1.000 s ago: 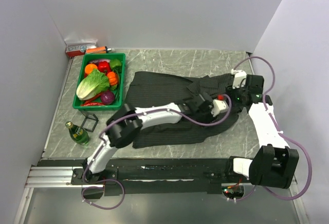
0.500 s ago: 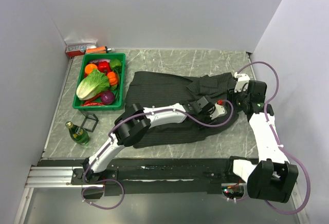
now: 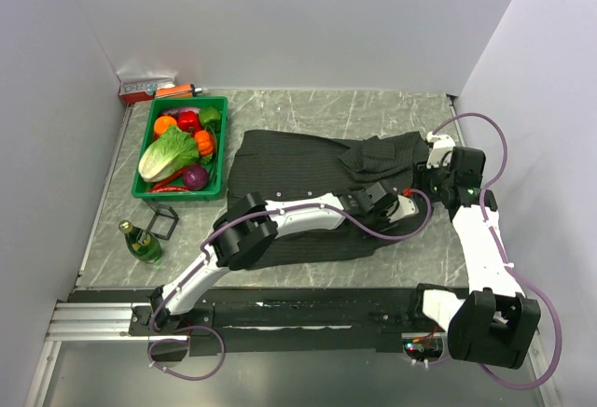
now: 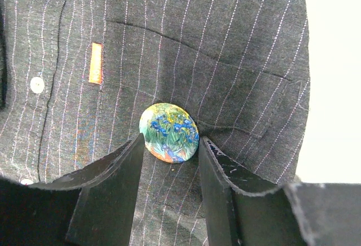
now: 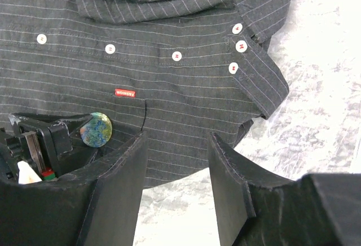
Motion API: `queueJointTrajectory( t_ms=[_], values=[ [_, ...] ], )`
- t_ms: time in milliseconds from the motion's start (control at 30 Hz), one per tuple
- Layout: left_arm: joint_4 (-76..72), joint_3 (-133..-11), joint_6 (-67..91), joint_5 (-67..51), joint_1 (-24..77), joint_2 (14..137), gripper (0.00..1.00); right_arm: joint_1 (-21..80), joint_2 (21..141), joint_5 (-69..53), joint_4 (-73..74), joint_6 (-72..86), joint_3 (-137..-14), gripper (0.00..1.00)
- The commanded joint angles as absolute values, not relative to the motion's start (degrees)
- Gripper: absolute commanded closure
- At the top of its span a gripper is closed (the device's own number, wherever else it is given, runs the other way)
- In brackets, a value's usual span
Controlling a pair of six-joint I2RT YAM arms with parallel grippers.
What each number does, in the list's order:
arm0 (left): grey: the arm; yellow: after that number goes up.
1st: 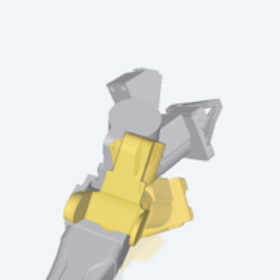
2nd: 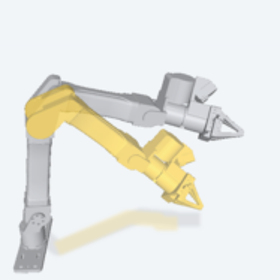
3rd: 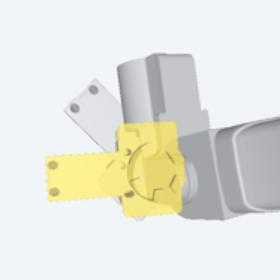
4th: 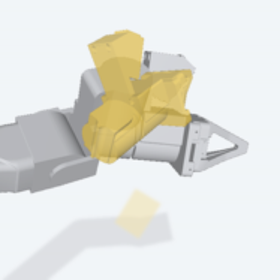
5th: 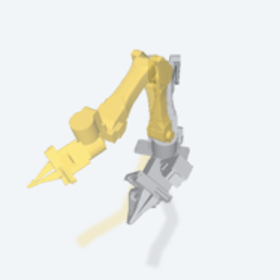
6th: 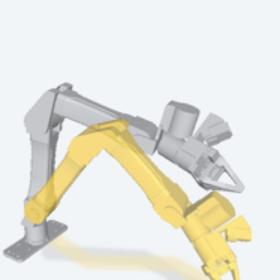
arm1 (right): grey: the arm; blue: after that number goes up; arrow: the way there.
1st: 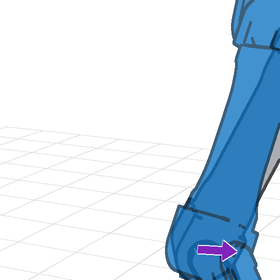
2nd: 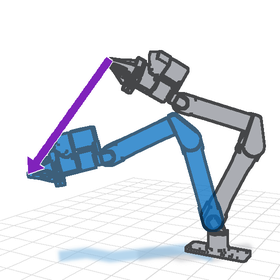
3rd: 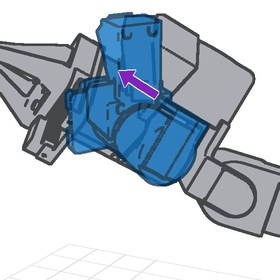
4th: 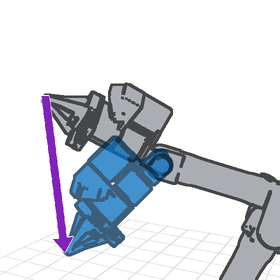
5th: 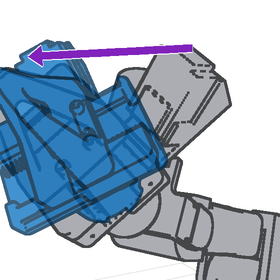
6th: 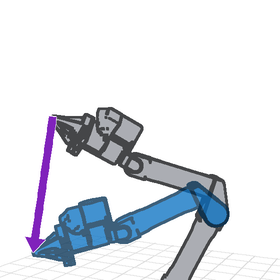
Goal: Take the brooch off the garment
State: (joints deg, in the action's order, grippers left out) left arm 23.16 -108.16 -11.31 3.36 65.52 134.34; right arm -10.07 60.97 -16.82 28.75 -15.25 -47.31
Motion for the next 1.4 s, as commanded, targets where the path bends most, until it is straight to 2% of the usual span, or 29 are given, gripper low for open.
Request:
queueJointTrajectory(
  t_ms=[0,267,533,800,1067,1367],
  values=[
    [23.2,-111.53,-9.23,6.41,65.83,135.62,0.51,-9.93,60.38,-18.19,27.69,-13.89,-47.03,0.46],
    [22.76,-111.26,-0.8,3.61,63.81,132.27,0.56,-9.93,60.03,-18.37,27.95,-14.85,-45.97,0.46],
    [22.76,-112.94,-1.14,5.18,63.72,134.03,0.59,-10.02,60.38,-18.28,28.3,-14.24,-46.32,0.46],
    [23.03,-113.73,-1.94,5.54,61.09,132.28,0.58,-9.93,61.17,-18.98,28.04,-14.15,-45.62,0.46],
    [24.08,-109.08,6.14,-1.57,59.94,128.15,0.55,-10.02,62.4,-19.69,28.21,-14.15,-45.26,0.46],
    [24.79,-108.99,10.01,-5.26,59.07,129.64,0.55,-9.93,63.72,-19.78,28.3,-13.8,-45.26,0.46]
  ],
)
